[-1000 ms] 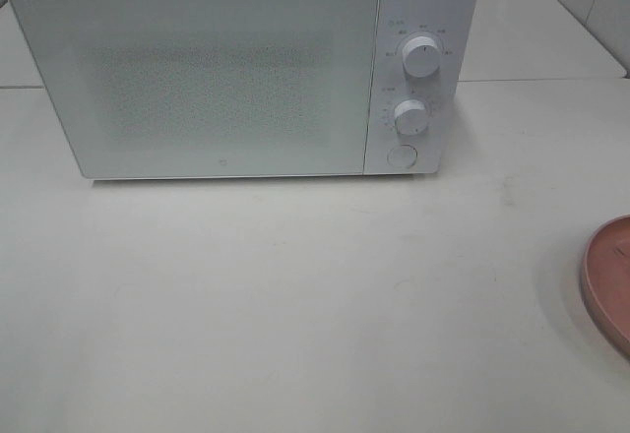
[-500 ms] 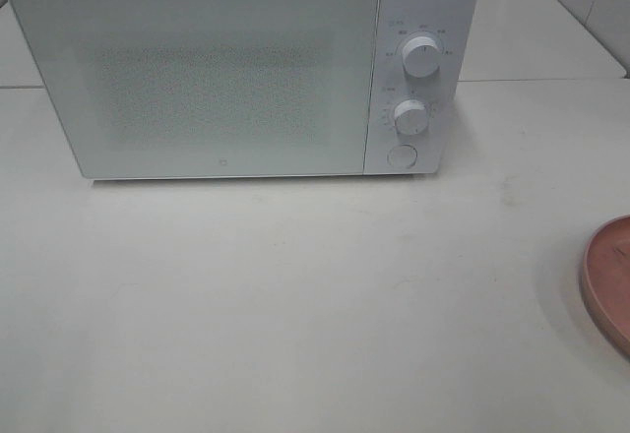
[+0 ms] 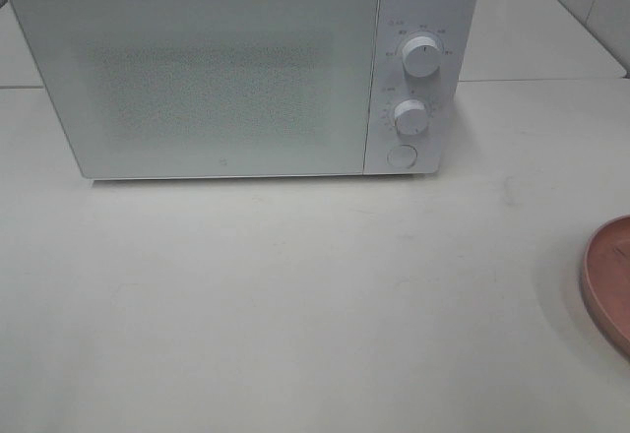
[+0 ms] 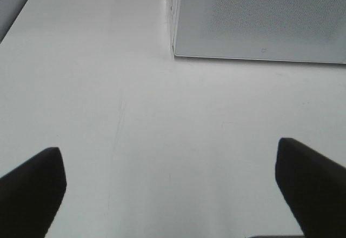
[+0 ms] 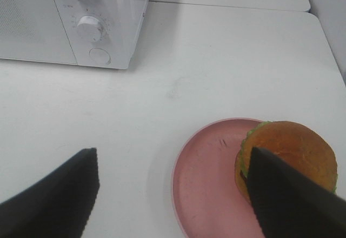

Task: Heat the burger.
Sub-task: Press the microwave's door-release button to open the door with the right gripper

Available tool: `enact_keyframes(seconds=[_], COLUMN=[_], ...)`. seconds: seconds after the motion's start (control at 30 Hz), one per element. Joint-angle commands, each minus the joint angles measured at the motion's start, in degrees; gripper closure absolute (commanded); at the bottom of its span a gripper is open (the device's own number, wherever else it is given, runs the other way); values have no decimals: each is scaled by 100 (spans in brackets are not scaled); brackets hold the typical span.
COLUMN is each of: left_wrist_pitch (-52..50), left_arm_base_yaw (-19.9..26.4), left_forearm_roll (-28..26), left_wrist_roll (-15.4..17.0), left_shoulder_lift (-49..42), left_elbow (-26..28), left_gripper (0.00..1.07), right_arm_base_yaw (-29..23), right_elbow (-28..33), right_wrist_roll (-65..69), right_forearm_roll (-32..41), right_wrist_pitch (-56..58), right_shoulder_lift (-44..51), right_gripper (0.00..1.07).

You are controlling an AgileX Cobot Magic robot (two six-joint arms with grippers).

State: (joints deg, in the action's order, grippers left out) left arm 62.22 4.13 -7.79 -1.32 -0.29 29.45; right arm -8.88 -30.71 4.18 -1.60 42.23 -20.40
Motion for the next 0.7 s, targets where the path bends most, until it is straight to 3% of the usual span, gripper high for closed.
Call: enact_keyframes(seconds=[0.03,0.7], left_wrist_pitch=[-86,-86], left_arm_base_yaw=[6,6], left_forearm_roll=[-40,-40], left_wrist_roll=[-11,-11], left_shoulder_lift=[-126,-126], left_elbow=[0,0], left_gripper=[9,9], right_arm_base_yaw=[0,0], right_elbow=[-23,-23], right_wrist_roll=[11,11], right_forearm_roll=[-23,-11], right_wrist_pitch=[-453,-2326], right_shoulder_lift=[-413,-2235], right_gripper=[33,33])
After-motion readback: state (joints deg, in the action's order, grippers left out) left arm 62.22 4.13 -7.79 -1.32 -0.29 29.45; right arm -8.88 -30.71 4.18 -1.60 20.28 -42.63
